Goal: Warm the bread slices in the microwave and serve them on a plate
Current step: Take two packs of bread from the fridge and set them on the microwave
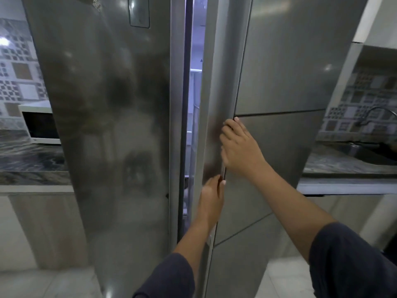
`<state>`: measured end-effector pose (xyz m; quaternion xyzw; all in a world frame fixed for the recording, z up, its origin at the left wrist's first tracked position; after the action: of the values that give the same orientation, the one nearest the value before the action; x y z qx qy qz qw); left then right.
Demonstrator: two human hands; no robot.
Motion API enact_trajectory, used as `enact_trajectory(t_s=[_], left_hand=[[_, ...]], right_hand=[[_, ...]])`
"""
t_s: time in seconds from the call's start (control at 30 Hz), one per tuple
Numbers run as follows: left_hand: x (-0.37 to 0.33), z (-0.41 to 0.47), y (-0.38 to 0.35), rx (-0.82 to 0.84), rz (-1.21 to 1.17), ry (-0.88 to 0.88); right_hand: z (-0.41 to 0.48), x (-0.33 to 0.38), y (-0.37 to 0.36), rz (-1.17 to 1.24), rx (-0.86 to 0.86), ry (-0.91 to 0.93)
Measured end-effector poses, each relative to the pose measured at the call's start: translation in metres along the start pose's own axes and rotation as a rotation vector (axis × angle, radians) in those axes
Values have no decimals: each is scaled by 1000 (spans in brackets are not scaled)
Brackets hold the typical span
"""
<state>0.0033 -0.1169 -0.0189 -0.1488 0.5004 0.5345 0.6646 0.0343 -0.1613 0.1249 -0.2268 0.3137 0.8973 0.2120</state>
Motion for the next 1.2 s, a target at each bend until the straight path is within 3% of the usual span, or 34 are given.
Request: enact_trajectory(t_s=[0.13, 0.3, 0.47, 0.67, 0.83, 1.0, 1.2], left_hand=[[-55, -53, 3, -86, -4, -149], [-128, -78, 13, -159, -49, -415], [-175, -60, 8, -224, -32, -551], [-221, -32, -10, -311, 73, -697], [-258, -15, -38, -181, 22, -815], [-278, -2, -98, 180, -110, -735], [-301, 12, -162, 246, 27, -752]], right_hand=[[-46, -20, 54, 116, 0, -40], [-101, -59, 121, 387, -202, -338], [-132, -87, 185, 200, -425, -424], [-139, -114, 203, -32, -268, -390], [-145, -133, 186, -80, -72, -367], [-177, -169, 195, 24, -217, -606], [-227, -223, 201, 9, -298, -800]])
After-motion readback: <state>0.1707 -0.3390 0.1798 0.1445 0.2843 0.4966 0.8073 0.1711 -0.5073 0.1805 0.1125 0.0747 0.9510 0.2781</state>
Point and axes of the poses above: each hand's wrist, its own z-axis towards the middle knuckle, its own y-axis out of the back of the hand, x = y × z, the point moved 8 cm from there along z, towards the middle knuckle, and after that the axes turned 6 degrees about y, right-handed, at the moved point
